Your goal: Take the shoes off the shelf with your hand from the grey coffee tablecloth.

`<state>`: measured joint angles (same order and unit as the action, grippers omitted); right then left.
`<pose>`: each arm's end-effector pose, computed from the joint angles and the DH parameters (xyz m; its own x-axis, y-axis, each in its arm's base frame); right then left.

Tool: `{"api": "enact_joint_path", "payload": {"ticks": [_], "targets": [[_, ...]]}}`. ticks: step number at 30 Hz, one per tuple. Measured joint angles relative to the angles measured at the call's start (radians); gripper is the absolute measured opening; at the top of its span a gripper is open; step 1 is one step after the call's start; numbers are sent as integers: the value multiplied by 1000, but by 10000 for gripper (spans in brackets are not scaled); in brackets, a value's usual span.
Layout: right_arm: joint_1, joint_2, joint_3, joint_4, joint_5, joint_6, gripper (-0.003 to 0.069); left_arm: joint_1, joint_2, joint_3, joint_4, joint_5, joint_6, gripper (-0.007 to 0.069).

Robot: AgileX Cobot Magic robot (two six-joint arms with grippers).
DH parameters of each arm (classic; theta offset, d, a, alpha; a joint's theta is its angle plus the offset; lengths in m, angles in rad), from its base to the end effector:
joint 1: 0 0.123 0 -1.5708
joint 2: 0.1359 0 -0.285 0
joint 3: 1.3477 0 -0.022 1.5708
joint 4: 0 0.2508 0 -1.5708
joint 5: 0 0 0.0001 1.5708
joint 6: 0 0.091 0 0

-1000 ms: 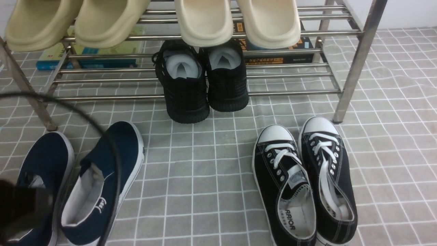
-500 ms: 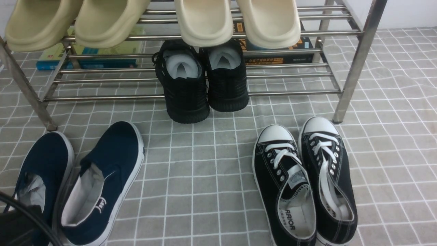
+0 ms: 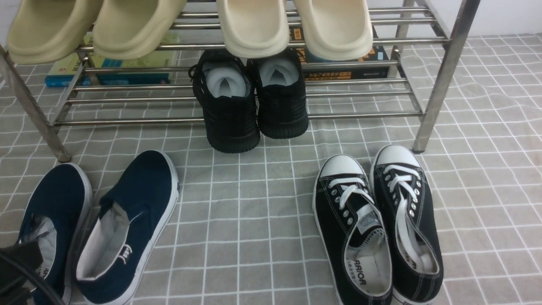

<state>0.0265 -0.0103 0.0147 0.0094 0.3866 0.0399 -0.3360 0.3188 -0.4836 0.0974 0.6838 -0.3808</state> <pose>0.0521 0.0017 0.1741 -0.3001 0.0406 -0.9530 -0.0153 0.9988 0.0474 0.0622 -0.0158 0.2941 -0.4580 -0.1577 -0.8749 0.1455 0.9576 -0.2488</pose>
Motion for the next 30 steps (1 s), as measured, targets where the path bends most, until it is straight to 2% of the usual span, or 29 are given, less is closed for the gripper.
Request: {"api": "enact_joint_path", "payload": {"ticks": [8,13,16,19,24,30], "targets": [[0,0,0,0,0,0,239,0,-228,259,15,-219,53,33],[0,0,0,0,0,0,239,1,-327,469,14,-321,197,36],[0,0,0,0,0,0,239,18,-330,502,-11,-335,254,41],[0,0,0,0,0,0,239,83,-330,511,-56,-355,298,43],[0,0,0,0,0,0,239,220,-330,513,-85,-402,302,51],[0,0,0,0,0,0,239,303,-330,513,-71,-341,293,55]]}}
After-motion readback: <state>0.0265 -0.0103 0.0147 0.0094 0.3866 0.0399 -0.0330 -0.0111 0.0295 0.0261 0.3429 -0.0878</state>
